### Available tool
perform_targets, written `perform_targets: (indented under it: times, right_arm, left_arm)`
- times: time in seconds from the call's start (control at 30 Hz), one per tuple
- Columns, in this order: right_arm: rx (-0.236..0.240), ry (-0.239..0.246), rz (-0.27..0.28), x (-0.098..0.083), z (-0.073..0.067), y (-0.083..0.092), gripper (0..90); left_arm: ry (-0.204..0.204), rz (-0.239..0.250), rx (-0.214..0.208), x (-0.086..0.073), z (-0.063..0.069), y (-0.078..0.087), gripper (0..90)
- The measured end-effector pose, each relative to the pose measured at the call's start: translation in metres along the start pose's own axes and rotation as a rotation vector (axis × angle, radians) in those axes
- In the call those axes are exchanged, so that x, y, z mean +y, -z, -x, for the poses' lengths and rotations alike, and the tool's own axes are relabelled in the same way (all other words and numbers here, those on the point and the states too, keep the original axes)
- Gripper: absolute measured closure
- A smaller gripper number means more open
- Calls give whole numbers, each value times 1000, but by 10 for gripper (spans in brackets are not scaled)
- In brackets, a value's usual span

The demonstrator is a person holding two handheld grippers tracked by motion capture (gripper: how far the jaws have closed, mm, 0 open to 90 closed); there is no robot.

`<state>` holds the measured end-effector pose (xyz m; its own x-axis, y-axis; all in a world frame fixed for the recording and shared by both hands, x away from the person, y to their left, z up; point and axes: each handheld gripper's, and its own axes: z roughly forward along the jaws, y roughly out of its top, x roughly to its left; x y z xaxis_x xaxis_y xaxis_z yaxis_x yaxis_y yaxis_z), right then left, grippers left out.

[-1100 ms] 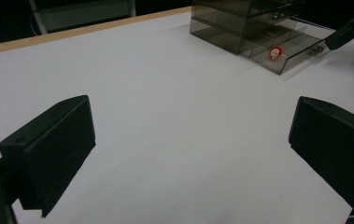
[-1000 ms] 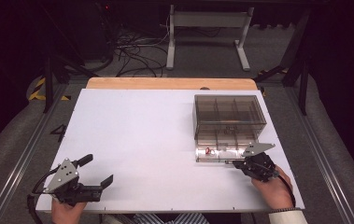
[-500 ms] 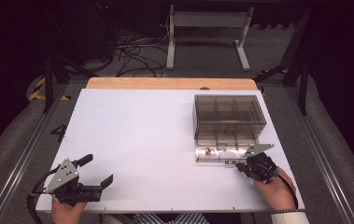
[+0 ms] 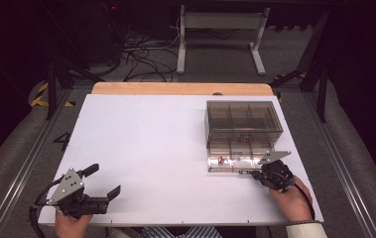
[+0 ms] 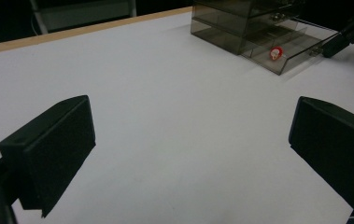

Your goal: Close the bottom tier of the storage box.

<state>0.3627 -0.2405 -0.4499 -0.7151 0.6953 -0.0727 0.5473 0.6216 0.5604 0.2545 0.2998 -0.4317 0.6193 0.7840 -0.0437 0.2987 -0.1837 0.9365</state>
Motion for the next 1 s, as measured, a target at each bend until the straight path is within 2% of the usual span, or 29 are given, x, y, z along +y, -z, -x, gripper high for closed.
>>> perform_targets:
  times: [0.37,0.5,0.73,1.0]
  right_arm:
    - [0,-6,0,0,0,0,900]
    - [-6,-24,15,-1,0,-1,900]
    - [-30,-46,43,0,1,-4,900]
    - [-85,-70,68,6,4,-11,899]
  left_arm:
    - [2,-2,-1,0,0,0,12]
    - [1,-1,1,0,0,0,12]
    - [-1,-3,1,0,0,0,12]
    - [-4,-7,-1,0,0,-1,12]
